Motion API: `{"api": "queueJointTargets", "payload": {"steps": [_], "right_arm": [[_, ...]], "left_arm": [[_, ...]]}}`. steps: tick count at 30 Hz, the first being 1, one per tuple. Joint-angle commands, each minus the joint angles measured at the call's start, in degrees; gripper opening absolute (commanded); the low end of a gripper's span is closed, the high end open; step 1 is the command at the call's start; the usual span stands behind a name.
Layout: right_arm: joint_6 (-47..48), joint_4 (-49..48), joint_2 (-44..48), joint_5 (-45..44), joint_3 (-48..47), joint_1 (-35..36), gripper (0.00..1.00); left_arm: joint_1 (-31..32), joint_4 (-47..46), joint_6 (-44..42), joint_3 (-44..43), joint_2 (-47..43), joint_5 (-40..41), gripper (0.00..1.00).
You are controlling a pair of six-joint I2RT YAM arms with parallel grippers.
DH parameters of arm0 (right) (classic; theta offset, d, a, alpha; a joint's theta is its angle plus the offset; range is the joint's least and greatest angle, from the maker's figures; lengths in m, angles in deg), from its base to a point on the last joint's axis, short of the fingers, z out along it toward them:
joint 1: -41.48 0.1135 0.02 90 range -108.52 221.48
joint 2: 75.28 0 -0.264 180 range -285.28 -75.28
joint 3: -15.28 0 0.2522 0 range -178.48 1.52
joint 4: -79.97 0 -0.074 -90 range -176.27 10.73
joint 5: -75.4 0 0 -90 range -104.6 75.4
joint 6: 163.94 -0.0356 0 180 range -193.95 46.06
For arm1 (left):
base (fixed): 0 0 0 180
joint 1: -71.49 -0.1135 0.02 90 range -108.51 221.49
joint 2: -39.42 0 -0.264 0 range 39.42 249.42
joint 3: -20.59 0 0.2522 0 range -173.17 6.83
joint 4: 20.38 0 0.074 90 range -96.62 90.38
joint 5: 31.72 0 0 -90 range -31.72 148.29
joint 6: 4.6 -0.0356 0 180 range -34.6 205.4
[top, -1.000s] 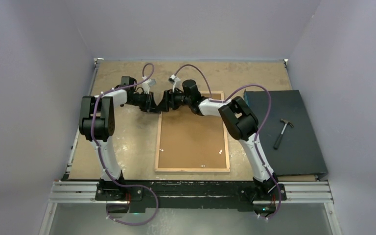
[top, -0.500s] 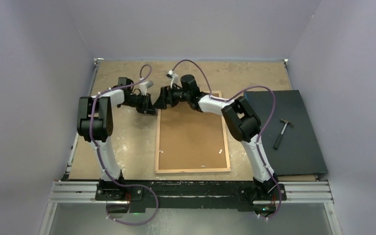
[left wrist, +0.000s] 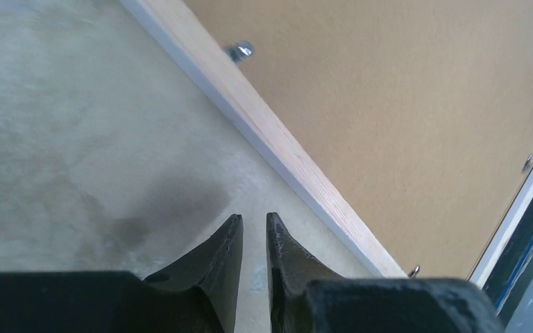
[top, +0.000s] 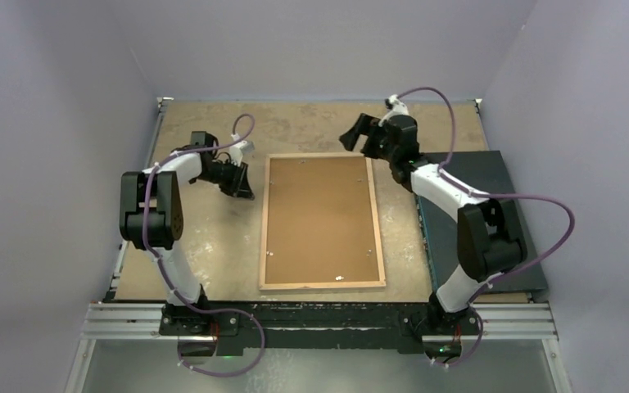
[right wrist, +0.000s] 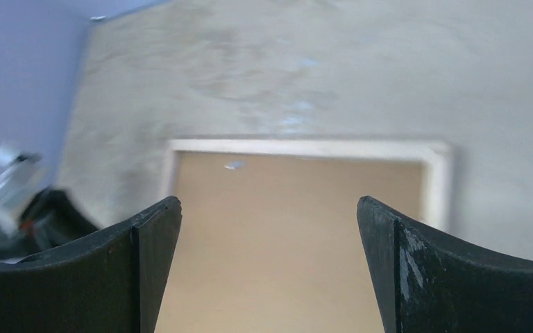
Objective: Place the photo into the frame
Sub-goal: Adjust the photo frame at the center of the board.
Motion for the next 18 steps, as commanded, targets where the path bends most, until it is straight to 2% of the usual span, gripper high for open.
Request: {"api": "queueJointTargets", "payload": {"steps": [1, 7, 15, 18], "right_arm": [[-2.4, 9.5, 2.7, -10.6, 5.7, -3.6, 0.99], [-3.6, 10.4, 0.2, -9.5, 8.0, -6.6, 0.99], [-4.6, 4.0, -7.0, -0.9, 6.6, -6.5, 0.99], [-4.9, 4.4, -10.1, 1.9, 3.9, -5.8, 0.99]], "left_arm": [[4.7, 1.0, -8.1, 4.3, -4.3, 4.6, 0.17], [6.6, 2.1, -11.7, 8.6, -5.7, 8.0, 0.17], [7.7, 3.3, -14.0, 11.5, -8.0, 9.1, 0.16], [8.7, 3.5, -14.1, 11.9, -8.3, 8.4, 0.16]]}}
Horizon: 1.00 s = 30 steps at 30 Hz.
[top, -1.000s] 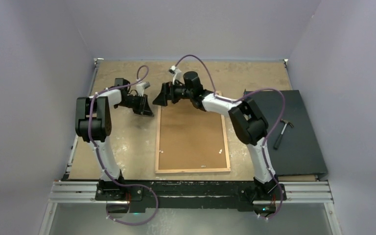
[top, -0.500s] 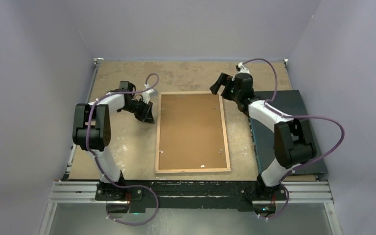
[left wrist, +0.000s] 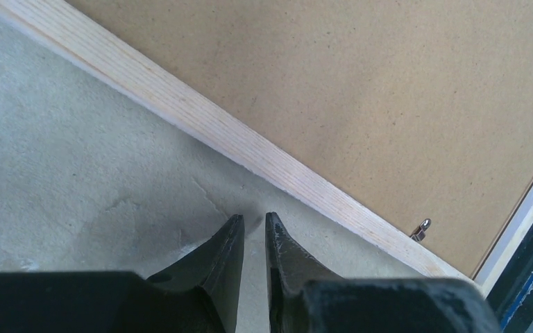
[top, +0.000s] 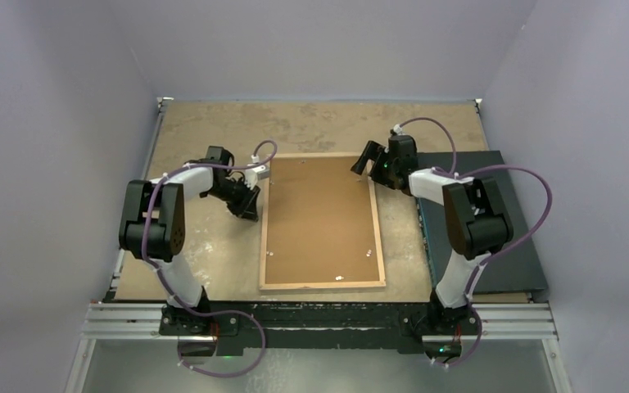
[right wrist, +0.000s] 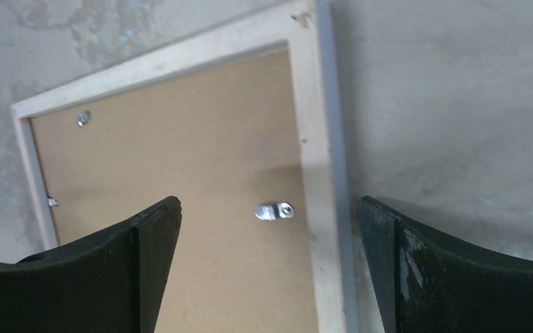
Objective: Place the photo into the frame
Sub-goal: Adjust the photo frame at the center of the board.
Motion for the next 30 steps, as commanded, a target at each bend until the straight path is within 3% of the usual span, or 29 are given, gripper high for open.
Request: {"api": "queueJointTargets", "payload": {"steps": [1, 6, 11, 18, 25, 26, 28, 30], "right_arm": [[-1.2, -1.7, -3.2, 5.7, -5.4, 1.3, 0.99], [-0.7, 0.8, -8.6, 6.8, -14.0, 5.8, 0.99], [0.5, 6.3, -18.6, 8.4, -31.1, 11.8, 0.99], [0.7, 9.0, -31.6, 18.9, -49.8, 17.2, 0.99], [4.8, 13.4, -25.5, 13.4, -49.8, 15.1, 0.99], [4.9, 13.1, -23.6, 13.4, -48.4, 14.2, 0.99], [4.6, 10.3, -19.5, 13.8, -46.1, 12.4, 0.99], [4.8, 11.3, -16.6, 12.3, -45.9, 11.4, 0.99]], "left_arm": [[1.7, 1.2, -2.6, 1.5, -1.6, 0.7, 0.16], [2.8, -0.4, -0.8, 1.4, -1.0, 1.3, 0.16], [3.9, 1.4, -1.3, 0.5, -0.8, 0.0, 0.16], [6.8, 14.1, -8.3, -3.0, -0.5, -5.3, 0.21], [3.6, 30.0, -16.0, -11.6, -1.2, -8.2, 0.40], [2.5, 32.2, -17.0, -13.6, -1.2, -8.5, 0.51], [-0.5, 36.8, -19.9, -18.6, -0.5, -9.5, 0.56], [-4.2, 38.2, -20.3, -24.1, 0.9, -9.3, 0.72]]}}
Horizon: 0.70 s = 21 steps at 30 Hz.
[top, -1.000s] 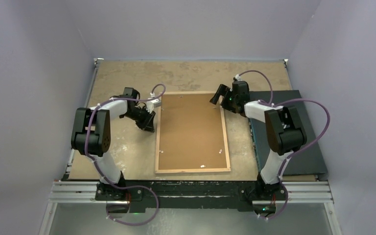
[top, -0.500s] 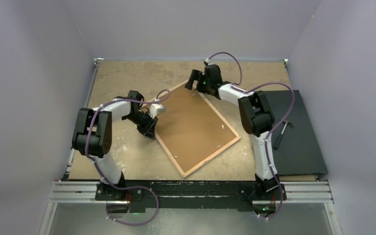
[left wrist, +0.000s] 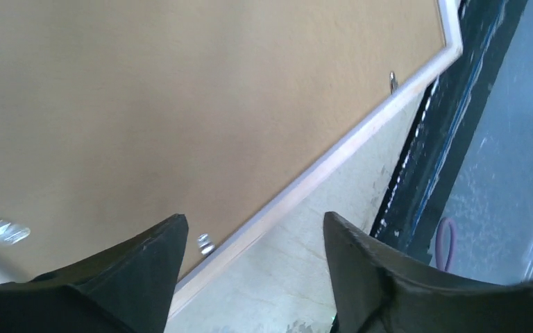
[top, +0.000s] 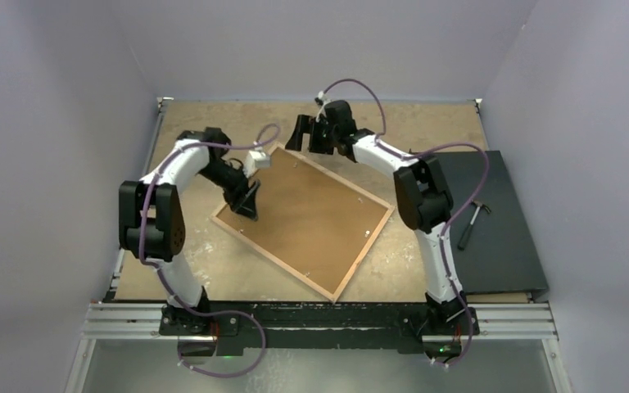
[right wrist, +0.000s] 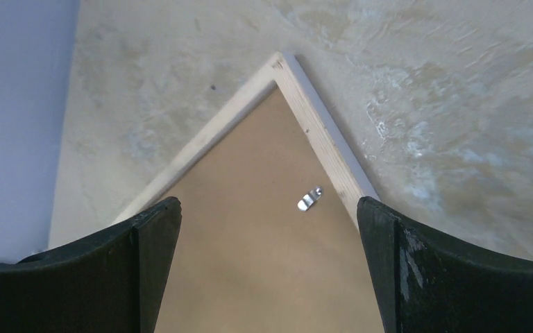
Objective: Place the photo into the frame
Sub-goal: Adjust the photo frame at the center of the board.
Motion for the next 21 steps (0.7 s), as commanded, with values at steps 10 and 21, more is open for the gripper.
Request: {"api": "queueJointTargets", "payload": {"steps": [10, 21], "right_arm": [[-4.0, 4.9, 32.9, -8.6, 27.0, -4.5, 0.99], [-9.0, 14.0, 57.9, -4.7, 57.2, -5.6, 0.99]], "left_arm": [[-18.6, -12.2, 9.8, -13.0, 9.0, 3.3, 0.59], [-19.1, -15.6, 12.4, -11.5, 14.3, 3.8, 0.48]]}}
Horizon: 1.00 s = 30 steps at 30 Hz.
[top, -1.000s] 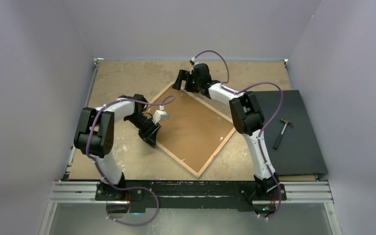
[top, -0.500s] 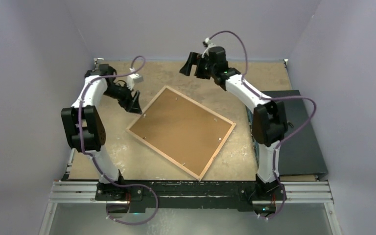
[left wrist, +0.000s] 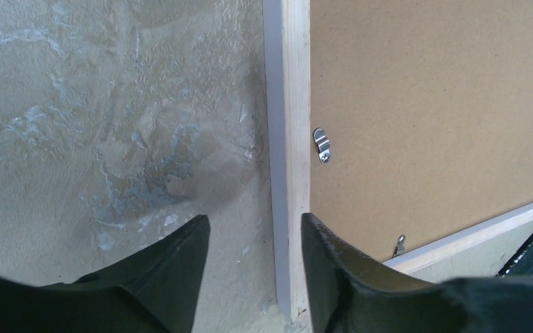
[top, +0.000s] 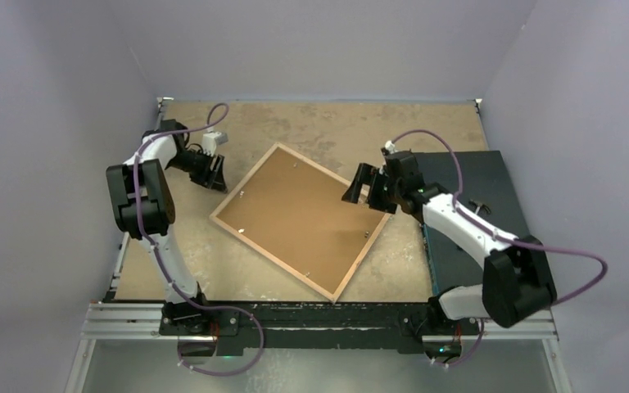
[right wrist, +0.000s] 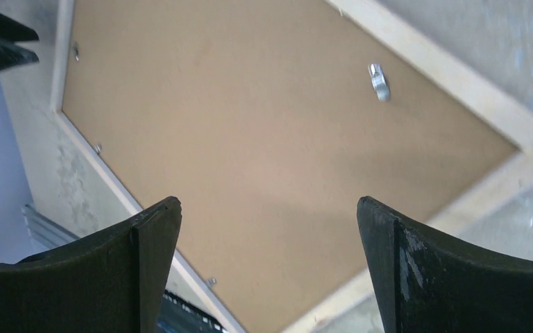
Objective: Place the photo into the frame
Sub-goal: Adjust the photo frame at the center of the board.
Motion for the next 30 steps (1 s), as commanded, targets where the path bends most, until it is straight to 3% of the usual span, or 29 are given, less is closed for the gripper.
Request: {"api": "queueJointTargets", "payload": {"steps": [1, 6, 15, 21, 30], "right_arm": [[-4.2, 3.5, 7.6, 3.5, 7.4, -0.8, 0.99], [-6.8, 2.6, 12.1, 6.9, 15.1, -0.9, 0.99], [-8.9, -4.9, 9.5, 9.9, 20.2, -0.9, 0.99], [-5.3, -7.1, 1.7, 8.1, 13.9, -2.4, 0.99], [-0.3, -5.7, -11.1, 3.6, -1.1, -4.1, 0.99]], "left_arm": [[-0.2, -1.2, 0.2, 0.1, 1.1, -2.3, 0.43], [-0.2, -2.4, -0.9, 3.1, 1.7, -1.3, 0.20], [-0.2, -0.8, -5.1, 8.9, -0.1, -3.7, 0.13], [-0.2, 2.8, -10.1, 12.2, -0.8, -4.8, 0.05], [-0.1, 10.8, -20.0, 19.2, -5.6, -6.0, 0.06]]}}
